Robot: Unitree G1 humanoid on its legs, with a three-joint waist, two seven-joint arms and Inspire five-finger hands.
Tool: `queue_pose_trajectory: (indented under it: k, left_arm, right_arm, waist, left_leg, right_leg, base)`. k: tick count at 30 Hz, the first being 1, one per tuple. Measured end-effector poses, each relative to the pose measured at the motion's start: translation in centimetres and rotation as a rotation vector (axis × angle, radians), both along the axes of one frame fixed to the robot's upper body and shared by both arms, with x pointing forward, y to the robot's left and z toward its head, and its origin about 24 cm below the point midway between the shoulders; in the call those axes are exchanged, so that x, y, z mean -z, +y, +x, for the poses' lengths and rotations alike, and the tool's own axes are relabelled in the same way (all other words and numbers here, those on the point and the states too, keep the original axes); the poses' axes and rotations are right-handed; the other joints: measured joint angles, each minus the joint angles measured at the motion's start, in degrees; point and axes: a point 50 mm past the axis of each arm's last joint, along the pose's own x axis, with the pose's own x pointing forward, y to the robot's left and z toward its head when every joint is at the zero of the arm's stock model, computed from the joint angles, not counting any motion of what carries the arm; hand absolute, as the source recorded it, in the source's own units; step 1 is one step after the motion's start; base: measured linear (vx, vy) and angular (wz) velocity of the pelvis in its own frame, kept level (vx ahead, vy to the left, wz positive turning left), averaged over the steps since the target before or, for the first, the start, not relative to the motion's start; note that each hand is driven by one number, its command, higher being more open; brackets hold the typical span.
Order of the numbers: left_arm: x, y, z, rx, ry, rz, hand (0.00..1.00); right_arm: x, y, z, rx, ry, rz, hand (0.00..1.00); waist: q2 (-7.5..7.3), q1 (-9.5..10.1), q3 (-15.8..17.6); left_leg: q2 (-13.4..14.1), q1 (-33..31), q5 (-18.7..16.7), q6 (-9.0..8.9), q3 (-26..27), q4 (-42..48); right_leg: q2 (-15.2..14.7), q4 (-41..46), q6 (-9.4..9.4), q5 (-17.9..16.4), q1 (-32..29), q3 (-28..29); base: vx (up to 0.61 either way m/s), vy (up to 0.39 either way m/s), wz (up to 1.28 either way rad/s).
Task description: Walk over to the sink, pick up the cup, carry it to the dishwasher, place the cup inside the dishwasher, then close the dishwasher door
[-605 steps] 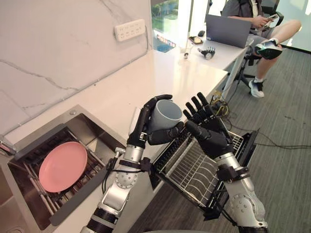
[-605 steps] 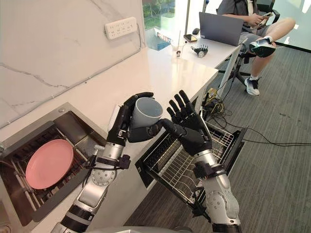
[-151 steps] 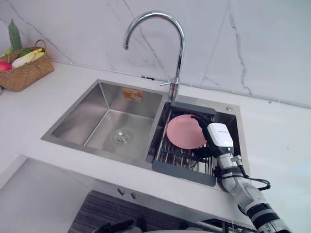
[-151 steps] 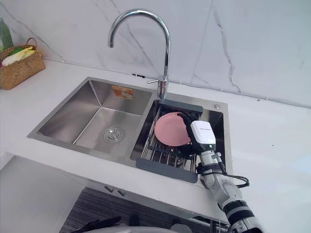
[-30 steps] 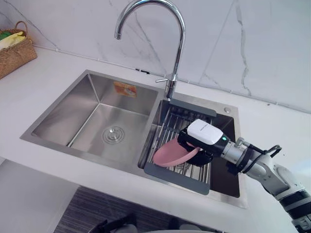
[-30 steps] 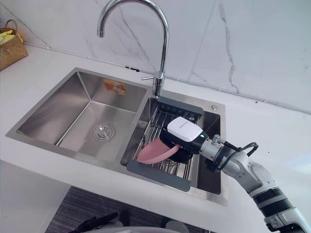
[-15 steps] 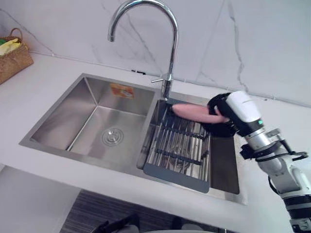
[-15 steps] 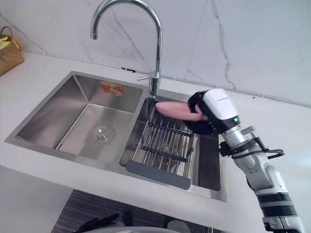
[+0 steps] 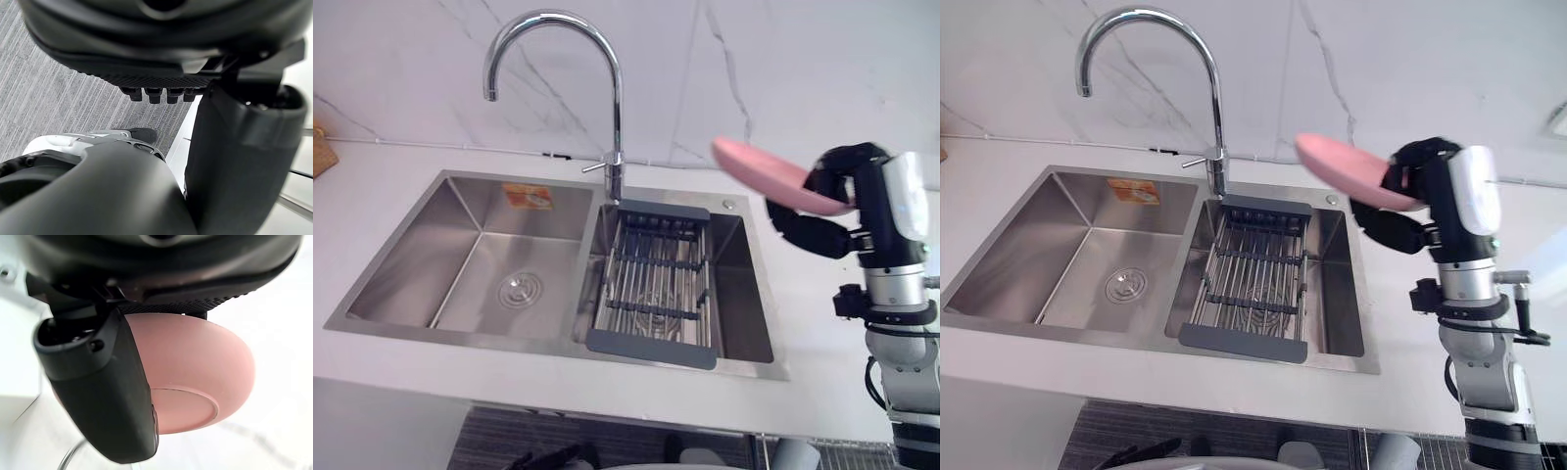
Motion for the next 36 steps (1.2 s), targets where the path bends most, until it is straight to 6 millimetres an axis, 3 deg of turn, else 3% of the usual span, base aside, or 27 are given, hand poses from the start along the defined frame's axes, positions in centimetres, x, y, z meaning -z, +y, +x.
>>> queue_pose_trajectory:
  k: [4,6,8,9,11,12,14,15,17,18,19,20,21,23,25,31,33,36]
  left_arm:
    - [0.0,0.2,-0.4,-0.008,0.021,-0.005,1.0]
    - [0.0,0.3,-0.5,-0.022,0.03,-0.005,1.0]
    - [0.0,0.6,-0.7,-0.046,0.035,-0.005,1.0]
    - [-0.1,0.9,-0.7,-0.058,0.037,0.005,1.0]
    - [-0.1,0.9,-0.8,-0.065,0.051,0.011,1.0]
    - [-0.1,1.0,-0.7,-0.065,0.055,0.011,1.0]
    - [-0.2,1.5,-0.6,-0.061,0.054,0.02,1.0]
    - [-0.5,2.2,0.2,-0.057,0.034,0.04,1.0]
    - [-0.6,2.3,1.1,-0.082,0.012,0.032,1.0]
    - [-0.4,1.5,1.4,-0.099,-0.003,0.011,1.0]
    - [-0.7,2.1,1.9,-0.111,-0.016,0.027,1.0]
    - [-0.8,2.3,2.3,-0.111,-0.023,0.038,1.0]
    - [-0.8,2.4,2.6,-0.119,-0.029,0.042,1.0]
    - [-0.9,2.3,3.1,-0.162,-0.058,0.035,1.0]
    - [-0.9,2.0,3.2,-0.18,-0.064,0.023,1.0]
    - [-0.6,1.5,2.7,-0.201,-0.068,0.009,1.0]
    - [-0.5,0.6,2.8,-0.201,-0.078,-0.011,1.0]
    - [-0.4,-0.2,2.9,-0.198,-0.084,-0.032,1.0]
  right_arm:
    - [-0.5,-2.5,-1.8,0.206,-0.147,0.137,0.0]
    - [0.5,-3.8,-3.0,0.332,-0.19,0.231,0.0]
    - [1.5,-3.9,-3.6,0.379,-0.199,0.284,0.0]
    - [2.4,-4.0,-4.0,0.407,-0.193,0.315,0.0]
    - [3.9,-4.5,-4.7,0.47,-0.171,0.353,0.0]
    - [5.3,-5.1,-5.3,0.54,-0.153,0.382,0.0]
    - [6.6,-5.9,-6.1,0.623,-0.147,0.41,0.0]
    - [7.1,-6.0,-6.3,0.662,-0.163,0.414,0.0]
    - [7.5,-5.8,-5.2,0.666,-0.164,0.409,0.0]
    - [7.7,-5.5,-4.2,0.66,-0.181,0.426,0.0]
    - [8.4,-4.7,-3.2,0.652,-0.176,0.46,0.0]
    - [8.8,-4.5,-3.0,0.651,-0.162,0.462,0.0]
    - [9.3,-3.9,-2.3,0.628,-0.125,0.459,0.0]
    - [10.2,-2.2,-1.3,0.563,-0.051,0.425,0.0]
    - [11.3,-1.5,-1.4,0.535,0.028,0.385,0.0]
    - [14.4,-1.3,-2.7,0.578,0.169,0.359,0.0]
    - [15.4,-1.2,-3.1,0.609,0.203,0.358,0.0]
    - [17.1,-1.0,-4.0,0.679,0.272,0.352,0.0]
  waist:
    - [-0.6,-1.01,0.2]
    - [-1.36,-1.63,0.5]
    - [-2.04,-2.13,0.8]
    - [-2.12,-2.28,1.3]
    - [-1.86,-3.63,1.6]
    - [-1.48,-4.23,1.6]
    - [-2.11,-4.27,1.1]
    - [-4.34,-4.51,0.5]
    - [-4.59,-2.3,0.7]
    - [-3.32,-0.27,0.3]
    - [-5.18,-0.27,0.6]
    - [-5.39,-0.56,0.6]
    - [-5.12,-0.15,0.8]
    - [-5.02,1.25,0.9]
    - [-4.08,1.42,1.1]
    - [-2.31,0.83,2.3]
    - [-0.31,0.68,3.5]
    - [1.57,0.69,4.3]
  left_leg:
    - [-0.2,0.9,-1.0,0.17,4.7,0.0]
    - [-0.3,1.1,-2.0,0.36,9.7,0.1]
    - [0.0,1.1,-3.4,1.04,14.9,0.7]
    - [0.7,1.3,-3.9,1.64,18.4,1.1]
    - [3.3,0.5,-4.6,1.19,21.3,2.6]
    - [5.6,0.1,-4.9,0.85,22.2,3.8]
    - [7.3,-1.2,-5.3,0.21,22.5,6.2]
    - [7.3,-4.1,-6.8,0.27,21.6,10.9]
    - [5.3,-8.4,-8.4,2.18,15.7,12.9]
    - [3.7,-8.7,-5.9,2.82,14.9,7.8]
    - [3.3,-10.1,-6.0,3.14,16.9,10.7]
    - [4.0,-11.8,-6.6,3.42,16.9,13.0]
    - [6.2,-14.4,-8.5,2.95,17.4,17.7]
    - [9.3,-15.7,-10.6,1.26,19.1,22.6]
    - [11.6,-15.9,-11.1,0.48,19.1,24.7]
    - [11.4,-14.8,-8.1,-0.13,18.9,21.6]
    - [10.4,-13.8,-7.1,0.07,18.4,20.1]
    - [9.1,-12.8,-5.4,0.29,17.4,17.7]
  right_leg:
    - [0.3,-0.1,0.5,1.2,-1.4,4.2]
    - [1.0,-0.8,0.79,3.7,-3.5,5.8]
    - [1.5,-2.8,-0.24,7.2,-5.2,2.6]
    - [1.1,-2.4,-1.63,6.8,-5.9,-1.3]
    - [0.1,9.1,-5.25,1.1,-9.5,-10.5]
    - [-1.6,17.2,-5.09,-1.8,-10.7,-14.8]
    - [-5.0,23.6,-5.06,-2.2,-10.6,-18.1]
    - [-5.8,23.7,-3.86,-2.1,-11.7,-18.4]
    - [-4.2,18.2,-5.71,-0.7,-12.7,-17.2]
    - [-2.3,13.6,-4.23,-2.7,-10.5,-15.9]
    - [-5.7,19.3,-4.59,-9.3,-9.9,-18.1]
    - [-6.4,18.7,-4.18,-10.0,-8.6,-19.0]
    - [-6.3,14.1,-2.59,-8.1,-5.8,-20.6]
    - [-2.9,3.8,0.2,-6.1,-2.0,-19.8]
    - [-0.4,-1.6,-0.22,-4.2,0.9,-20.0]
    - [0.6,-2.5,-0.91,-3.5,1.4,-20.2]
    - [0.2,-2.4,-0.89,-3.5,2.3,-20.9]
    - [-0.2,-2.2,-0.88,-3.5,3.0,-21.9]
  base:
    - [0.0,0.048,-0.67]
    - [-0.05,0.051,-1.08]
    - [-0.1,0.026,-1.42]
    - [-0.13,-0.005,-1.45]
    - [-0.09,-0.022,-0.98]
    - [-0.01,-0.023,-0.64]
    - [0.07,-0.087,-0.36]
    - [0.06,-0.143,-0.55]
    - [-0.06,-0.02,-0.98]
    - [-0.12,0.082,-1.17]
    - [-0.04,-0.02,-0.91]
    - [0.03,-0.155,-0.41]
    - [0.02,-0.188,-0.37]
    - [-0.08,-0.198,-0.61]
    - [-0.13,-0.186,-0.27]
    - [-0.08,-0.052,0.02]
    - [-0.06,0.013,0.17]
    - [-0.06,0.032,0.24]
